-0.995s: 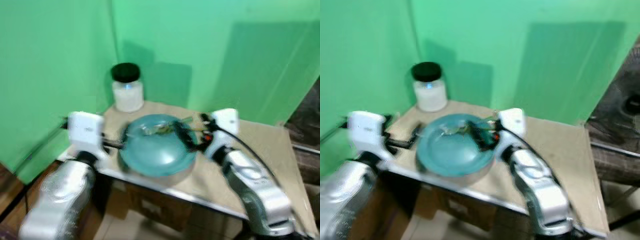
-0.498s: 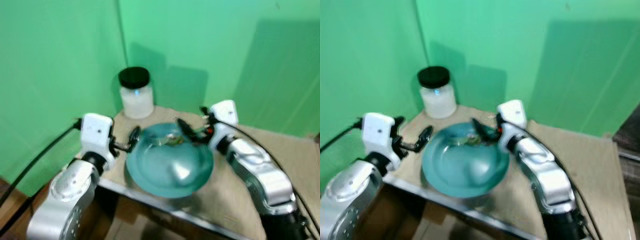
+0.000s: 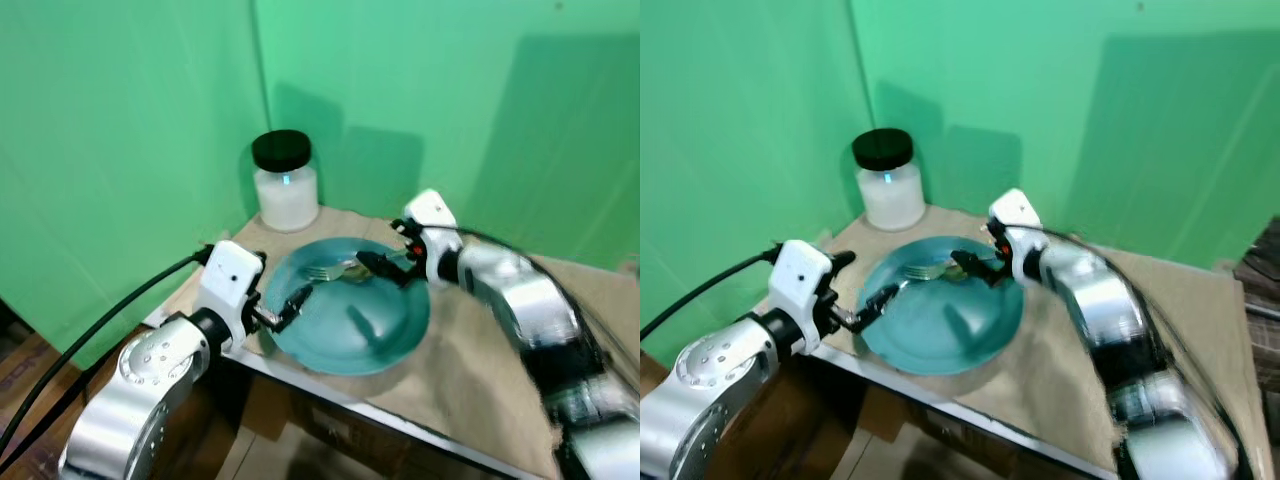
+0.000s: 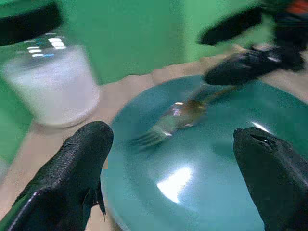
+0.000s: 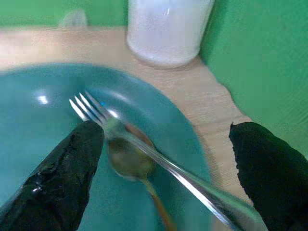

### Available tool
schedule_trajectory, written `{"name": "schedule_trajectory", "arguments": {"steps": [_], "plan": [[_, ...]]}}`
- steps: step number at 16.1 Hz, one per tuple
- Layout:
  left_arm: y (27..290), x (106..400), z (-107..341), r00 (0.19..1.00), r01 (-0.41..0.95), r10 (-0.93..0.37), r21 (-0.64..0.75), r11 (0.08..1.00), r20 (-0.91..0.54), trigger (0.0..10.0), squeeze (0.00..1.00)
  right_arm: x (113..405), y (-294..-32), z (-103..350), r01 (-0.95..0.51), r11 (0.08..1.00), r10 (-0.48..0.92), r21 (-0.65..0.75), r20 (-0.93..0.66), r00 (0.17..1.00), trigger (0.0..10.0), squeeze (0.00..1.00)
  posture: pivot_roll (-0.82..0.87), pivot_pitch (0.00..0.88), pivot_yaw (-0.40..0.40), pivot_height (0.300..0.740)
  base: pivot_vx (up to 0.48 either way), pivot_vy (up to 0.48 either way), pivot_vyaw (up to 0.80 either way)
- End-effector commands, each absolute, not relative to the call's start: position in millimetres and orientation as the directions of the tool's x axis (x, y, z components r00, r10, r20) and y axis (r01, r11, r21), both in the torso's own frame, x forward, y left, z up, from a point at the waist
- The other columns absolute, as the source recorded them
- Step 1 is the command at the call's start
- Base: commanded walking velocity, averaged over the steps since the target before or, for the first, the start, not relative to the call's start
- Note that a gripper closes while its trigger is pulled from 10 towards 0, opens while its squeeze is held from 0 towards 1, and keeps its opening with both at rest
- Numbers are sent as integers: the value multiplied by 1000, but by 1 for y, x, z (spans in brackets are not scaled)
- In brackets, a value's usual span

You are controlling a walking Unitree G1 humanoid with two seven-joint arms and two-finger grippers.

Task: Setting the table

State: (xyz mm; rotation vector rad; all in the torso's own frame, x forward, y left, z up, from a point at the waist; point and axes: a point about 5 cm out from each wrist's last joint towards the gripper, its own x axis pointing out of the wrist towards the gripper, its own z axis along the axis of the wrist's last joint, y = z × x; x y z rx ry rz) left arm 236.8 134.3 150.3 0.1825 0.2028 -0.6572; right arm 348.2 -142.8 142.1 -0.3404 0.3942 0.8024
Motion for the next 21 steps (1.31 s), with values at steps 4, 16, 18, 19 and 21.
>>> {"name": "schedule_trajectory", "arguments": {"steps": [4, 16, 18, 19, 21], "plan": [[130, 228, 147, 671, 735, -686, 124, 667, -282, 10000, 0, 349, -154, 128, -848, 517, 627, -115, -624, 466, 10000, 0, -101, 0, 76, 740, 0, 0, 0], [121, 225, 136, 631, 772, -723, 132, 622, -281, 10000, 0, 357, -161, 161, -888, 436, 750, -147, -486, 449, 10000, 0, -129, 0, 27, 740, 0, 0, 0], [121, 225, 136, 632, 771, -723, 131, 624, -279, 10000, 0, 353, -164, 164, -901, 411, 756, -142, -500, 423, 10000, 0, -132, 0, 24, 740, 0, 0, 0], [120, 223, 134, 628, 774, -725, 127, 621, -282, 10000, 0, 348, -167, 159, -914, 386, 743, -124, -546, 388, 10000, 0, -132, 0, 24, 740, 0, 0, 0], [120, 221, 133, 611, 787, -736, 119, 605, -291, 10000, 0, 343, -169, 145, -919, 390, 717, -66, -604, 348, 10000, 0, -129, 0, 25, 740, 0, 0, 0]]}}
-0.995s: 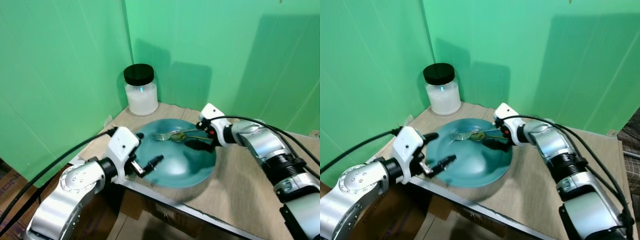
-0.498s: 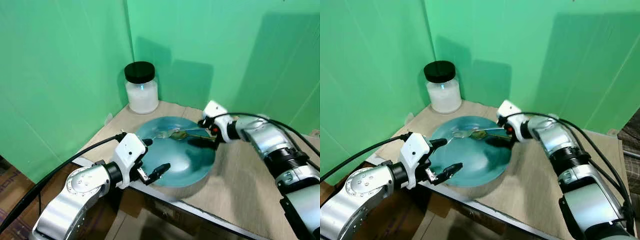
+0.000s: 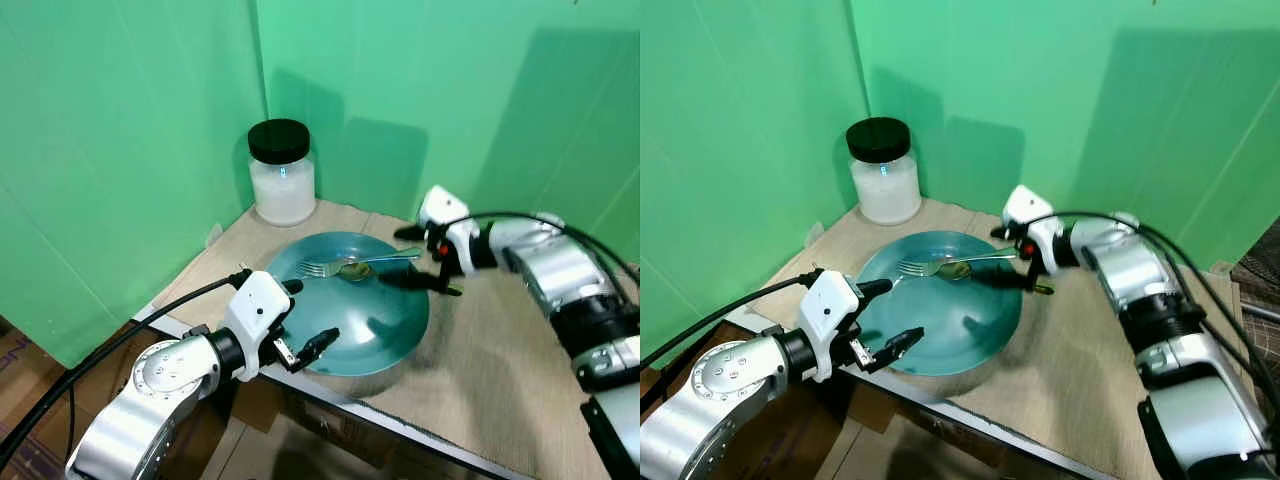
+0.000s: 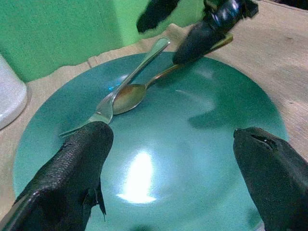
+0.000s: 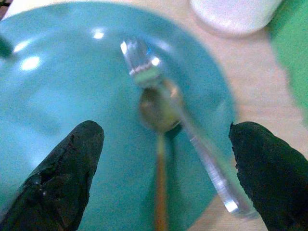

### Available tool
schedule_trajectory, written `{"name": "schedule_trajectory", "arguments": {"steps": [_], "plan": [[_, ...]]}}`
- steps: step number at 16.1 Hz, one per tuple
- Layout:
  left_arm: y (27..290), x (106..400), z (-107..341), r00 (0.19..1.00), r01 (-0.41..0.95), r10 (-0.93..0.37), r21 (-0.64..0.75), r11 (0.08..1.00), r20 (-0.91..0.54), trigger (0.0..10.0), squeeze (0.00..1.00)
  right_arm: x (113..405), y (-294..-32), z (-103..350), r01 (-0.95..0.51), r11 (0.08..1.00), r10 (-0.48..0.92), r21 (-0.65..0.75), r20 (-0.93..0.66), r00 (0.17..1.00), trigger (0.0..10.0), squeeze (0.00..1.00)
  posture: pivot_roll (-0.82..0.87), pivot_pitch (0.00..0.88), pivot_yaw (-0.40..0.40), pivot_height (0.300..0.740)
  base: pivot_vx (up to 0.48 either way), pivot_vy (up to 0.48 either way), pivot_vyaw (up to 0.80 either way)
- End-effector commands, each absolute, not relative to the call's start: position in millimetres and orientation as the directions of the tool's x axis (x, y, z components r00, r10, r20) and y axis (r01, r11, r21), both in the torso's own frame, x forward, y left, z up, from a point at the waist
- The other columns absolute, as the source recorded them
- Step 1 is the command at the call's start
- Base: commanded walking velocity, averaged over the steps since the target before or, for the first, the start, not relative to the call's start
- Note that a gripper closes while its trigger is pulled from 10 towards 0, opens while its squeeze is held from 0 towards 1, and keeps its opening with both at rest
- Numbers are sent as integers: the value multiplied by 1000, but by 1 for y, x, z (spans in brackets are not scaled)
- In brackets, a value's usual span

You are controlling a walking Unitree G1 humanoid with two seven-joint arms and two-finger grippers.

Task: Setting the table

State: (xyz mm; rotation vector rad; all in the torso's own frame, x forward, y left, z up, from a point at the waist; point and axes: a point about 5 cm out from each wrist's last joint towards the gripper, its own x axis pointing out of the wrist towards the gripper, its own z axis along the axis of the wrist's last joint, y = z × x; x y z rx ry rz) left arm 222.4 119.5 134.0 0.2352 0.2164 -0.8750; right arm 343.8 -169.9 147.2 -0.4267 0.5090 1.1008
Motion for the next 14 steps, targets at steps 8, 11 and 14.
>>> {"name": "schedule_trajectory", "arguments": {"steps": [8, 11, 14], "plan": [[120, 221, 131, 586, 805, -748, 114, 582, -311, 10000, 0, 344, -161, 124, -871, 490, 655, -27, -648, 388, 7686, 0, -134, 0, 42, 740, 0, 0, 0], [119, 221, 130, 577, 811, -754, 111, 574, -316, 10000, 0, 345, -159, 121, -860, 510, 642, -23, -654, 399, 4824, 0, -133, 0, 41, 740, 0, 0, 0], [119, 222, 131, 578, 810, -753, 114, 575, -314, 10000, 0, 346, -158, 129, -866, 499, 659, -34, -634, 405, 5098, 0, -131, 0, 38, 740, 0, 0, 0]]}}
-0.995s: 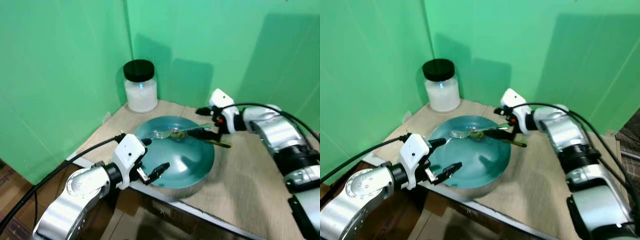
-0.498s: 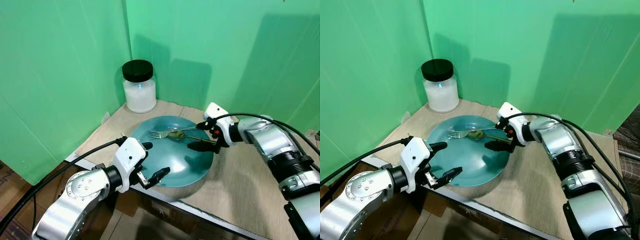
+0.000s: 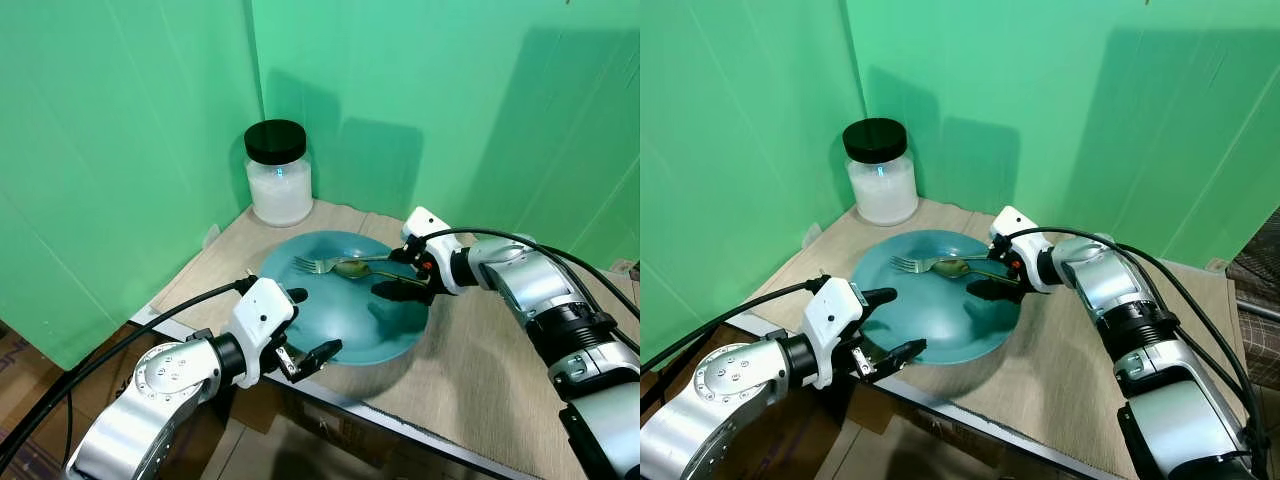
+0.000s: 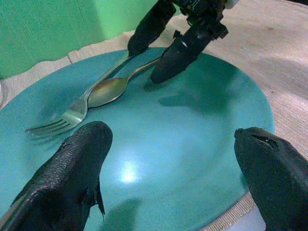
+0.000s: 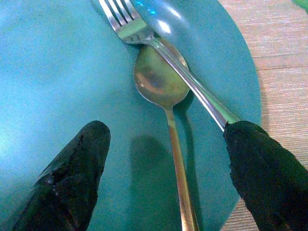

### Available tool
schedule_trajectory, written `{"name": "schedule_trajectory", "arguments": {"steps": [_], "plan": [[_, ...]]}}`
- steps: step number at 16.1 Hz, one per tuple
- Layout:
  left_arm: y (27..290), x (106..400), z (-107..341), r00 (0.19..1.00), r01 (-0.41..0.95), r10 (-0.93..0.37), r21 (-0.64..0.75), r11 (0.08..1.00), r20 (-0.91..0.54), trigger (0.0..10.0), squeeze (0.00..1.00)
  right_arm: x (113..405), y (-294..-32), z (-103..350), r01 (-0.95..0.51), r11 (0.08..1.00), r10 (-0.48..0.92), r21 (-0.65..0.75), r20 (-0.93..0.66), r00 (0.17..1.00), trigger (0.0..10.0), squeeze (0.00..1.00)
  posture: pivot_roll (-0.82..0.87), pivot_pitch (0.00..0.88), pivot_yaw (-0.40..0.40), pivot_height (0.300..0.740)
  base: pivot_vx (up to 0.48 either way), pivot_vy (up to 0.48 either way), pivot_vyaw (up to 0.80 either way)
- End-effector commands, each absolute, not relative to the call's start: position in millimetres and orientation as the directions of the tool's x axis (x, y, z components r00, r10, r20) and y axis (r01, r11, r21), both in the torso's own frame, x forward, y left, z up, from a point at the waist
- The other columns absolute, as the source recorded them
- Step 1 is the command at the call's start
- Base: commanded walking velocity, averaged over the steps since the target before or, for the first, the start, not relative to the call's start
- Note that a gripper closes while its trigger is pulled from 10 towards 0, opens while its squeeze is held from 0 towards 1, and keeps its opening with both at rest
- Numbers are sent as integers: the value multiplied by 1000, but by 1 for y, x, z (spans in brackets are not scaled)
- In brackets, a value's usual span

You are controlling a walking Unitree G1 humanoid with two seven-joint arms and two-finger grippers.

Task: Setting the table

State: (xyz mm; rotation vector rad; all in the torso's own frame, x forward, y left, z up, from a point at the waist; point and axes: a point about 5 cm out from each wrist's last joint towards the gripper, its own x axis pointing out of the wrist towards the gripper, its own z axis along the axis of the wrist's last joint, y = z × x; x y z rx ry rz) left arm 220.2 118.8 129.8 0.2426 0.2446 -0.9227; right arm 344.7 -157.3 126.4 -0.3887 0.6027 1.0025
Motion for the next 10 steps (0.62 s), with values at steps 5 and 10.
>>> {"name": "schedule_trajectory", "arguments": {"steps": [5, 10], "plan": [[118, 221, 130, 583, 807, -749, 122, 578, -314, 10000, 0, 341, -154, 136, -908, 415, 682, -57, -641, 352, 2824, 0, -131, 0, 30, 740, 0, 0, 0], [117, 221, 129, 586, 806, -747, 124, 579, -313, 10000, 0, 340, -152, 137, -913, 403, 679, -63, -648, 345, 2510, 0, -131, 0, 28, 740, 0, 0, 0]]}}
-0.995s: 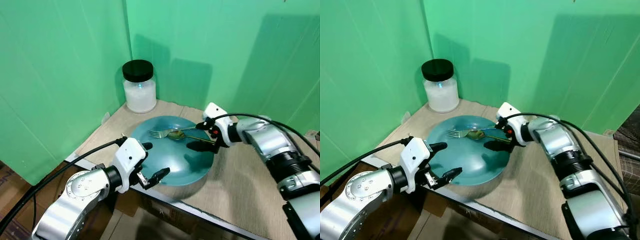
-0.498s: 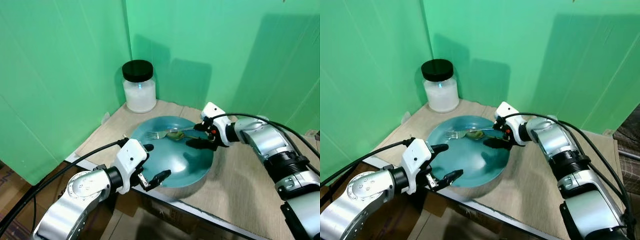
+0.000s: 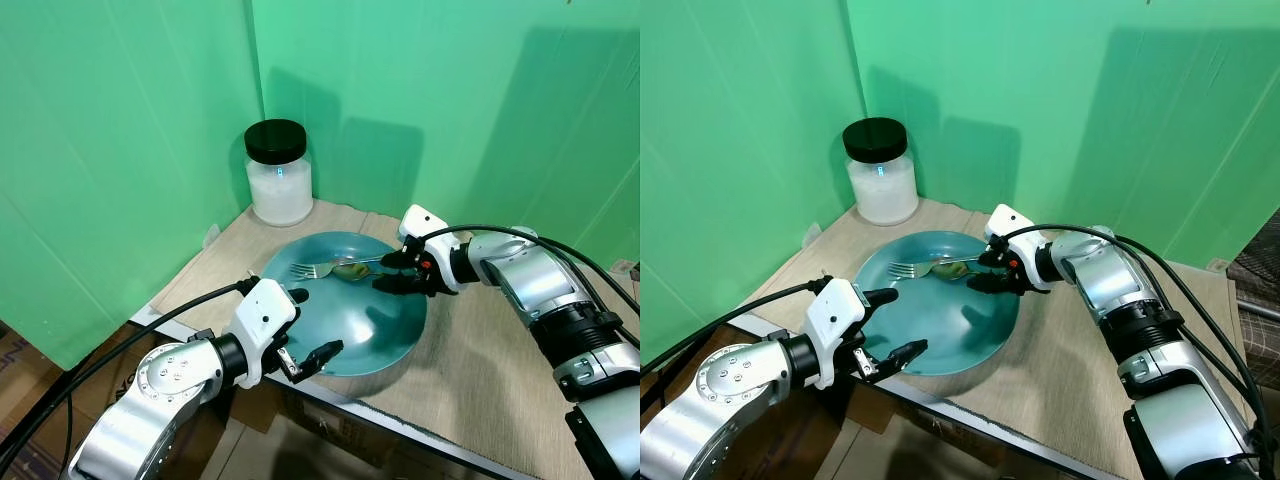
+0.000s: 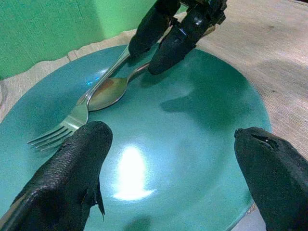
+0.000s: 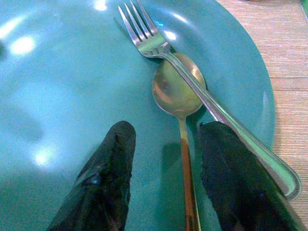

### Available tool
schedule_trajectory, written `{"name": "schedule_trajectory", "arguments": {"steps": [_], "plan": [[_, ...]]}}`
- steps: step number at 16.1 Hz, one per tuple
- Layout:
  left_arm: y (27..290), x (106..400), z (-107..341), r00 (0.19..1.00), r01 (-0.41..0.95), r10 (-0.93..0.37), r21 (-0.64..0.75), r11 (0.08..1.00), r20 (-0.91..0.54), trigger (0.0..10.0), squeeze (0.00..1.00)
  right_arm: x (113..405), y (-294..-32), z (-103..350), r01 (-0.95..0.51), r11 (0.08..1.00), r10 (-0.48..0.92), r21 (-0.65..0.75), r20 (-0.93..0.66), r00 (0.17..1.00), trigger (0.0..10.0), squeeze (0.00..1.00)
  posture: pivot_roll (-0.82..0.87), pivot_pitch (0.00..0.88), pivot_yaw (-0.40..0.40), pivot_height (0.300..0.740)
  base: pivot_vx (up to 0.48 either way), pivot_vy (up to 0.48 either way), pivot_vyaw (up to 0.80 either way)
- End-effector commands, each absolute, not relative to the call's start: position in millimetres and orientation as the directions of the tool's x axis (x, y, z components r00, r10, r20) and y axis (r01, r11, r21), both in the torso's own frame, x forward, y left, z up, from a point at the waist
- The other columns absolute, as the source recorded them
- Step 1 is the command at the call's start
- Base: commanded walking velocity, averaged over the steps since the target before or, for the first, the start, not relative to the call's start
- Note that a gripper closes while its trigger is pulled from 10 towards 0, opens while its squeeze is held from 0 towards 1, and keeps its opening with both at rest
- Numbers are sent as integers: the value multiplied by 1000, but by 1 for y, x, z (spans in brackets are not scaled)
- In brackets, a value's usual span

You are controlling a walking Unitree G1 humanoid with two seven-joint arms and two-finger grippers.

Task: Setting the table

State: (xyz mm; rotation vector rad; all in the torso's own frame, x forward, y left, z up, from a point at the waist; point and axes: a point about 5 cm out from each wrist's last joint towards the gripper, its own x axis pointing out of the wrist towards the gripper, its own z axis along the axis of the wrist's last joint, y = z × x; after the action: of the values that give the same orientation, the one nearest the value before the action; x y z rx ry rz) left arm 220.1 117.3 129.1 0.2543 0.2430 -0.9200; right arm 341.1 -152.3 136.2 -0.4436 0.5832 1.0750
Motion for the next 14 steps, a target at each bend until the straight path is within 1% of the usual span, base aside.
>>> {"name": "schedule_trajectory", "arguments": {"steps": [1, 2, 3, 4, 5, 7, 8, 9, 10, 11, 12, 13, 14], "plan": [[117, 222, 129, 587, 805, -746, 126, 580, -314, 10000, 0, 340, -151, 135, -909, 411, 670, -66, -654, 351, 3647, 0, -130, 0, 28, 740, 0, 0, 0], [117, 222, 128, 587, 805, -746, 127, 579, -315, 10000, 0, 340, -150, 134, -908, 414, 668, -66, -656, 353, 4549, 0, -130, 0, 26, 740, 0, 0, 0], [117, 222, 128, 587, 805, -745, 128, 579, -317, 10000, 0, 340, -149, 132, -905, 420, 660, -67, -662, 355, 8471, 0, -130, 0, 27, 740, 0, 0, 0], [117, 222, 128, 587, 805, -744, 128, 579, -319, 10000, 0, 340, -148, 130, -904, 422, 652, -70, -669, 357, 9765, 0, -129, 0, 27, 740, 0, 0, 0], [117, 222, 128, 586, 805, -745, 129, 578, -320, 10000, 0, 339, -146, 128, -903, 423, 647, -72, -674, 356, 10000, 0, -130, 0, 27, 740, 0, 0, 0], [117, 222, 127, 584, 807, -745, 129, 577, -321, 10000, 0, 337, -142, 125, -904, 422, 642, -68, -682, 351, 10000, 0, -129, 0, 26, 740, 0, 0, 0], [117, 222, 127, 584, 807, -745, 129, 576, -321, 10000, 0, 337, -141, 124, -904, 423, 639, -67, -685, 350, 9529, 0, -129, 0, 25, 740, 0, 0, 0], [117, 222, 127, 583, 807, -746, 130, 576, -322, 10000, 0, 336, -140, 123, -904, 422, 635, -64, -691, 346, 6314, 0, -130, 0, 25, 740, 0, 0, 0], [117, 222, 127, 583, 808, -746, 130, 575, -322, 10000, 0, 336, -140, 123, -904, 423, 634, -64, -692, 345, 5765, 0, -130, 0, 25, 740, 0, 0, 0], [117, 222, 127, 582, 808, -746, 130, 574, -323, 10000, 0, 336, -140, 123, -904, 424, 632, -62, -694, 344, 3451, 0, -132, 0, 26, 740, 0, 0, 0], [116, 222, 127, 581, 809, -747, 129, 574, -323, 10000, 0, 336, -140, 123, -903, 424, 631, -61, -696, 344, 2941, 0, -132, 0, 26, 740, 0, 0, 0], [116, 222, 126, 578, 811, -748, 128, 571, -325, 10000, 0, 335, -140, 123, -904, 424, 630, -59, -698, 341, 980, 0, -131, 0, 24, 740, 0, 0, 0], [116, 222, 126, 577, 812, -749, 128, 570, -326, 10000, 0, 335, -140, 123, -904, 423, 629, -58, -699, 340, 0, 0, -131, 0, 24, 740, 0, 0, 0]]}}
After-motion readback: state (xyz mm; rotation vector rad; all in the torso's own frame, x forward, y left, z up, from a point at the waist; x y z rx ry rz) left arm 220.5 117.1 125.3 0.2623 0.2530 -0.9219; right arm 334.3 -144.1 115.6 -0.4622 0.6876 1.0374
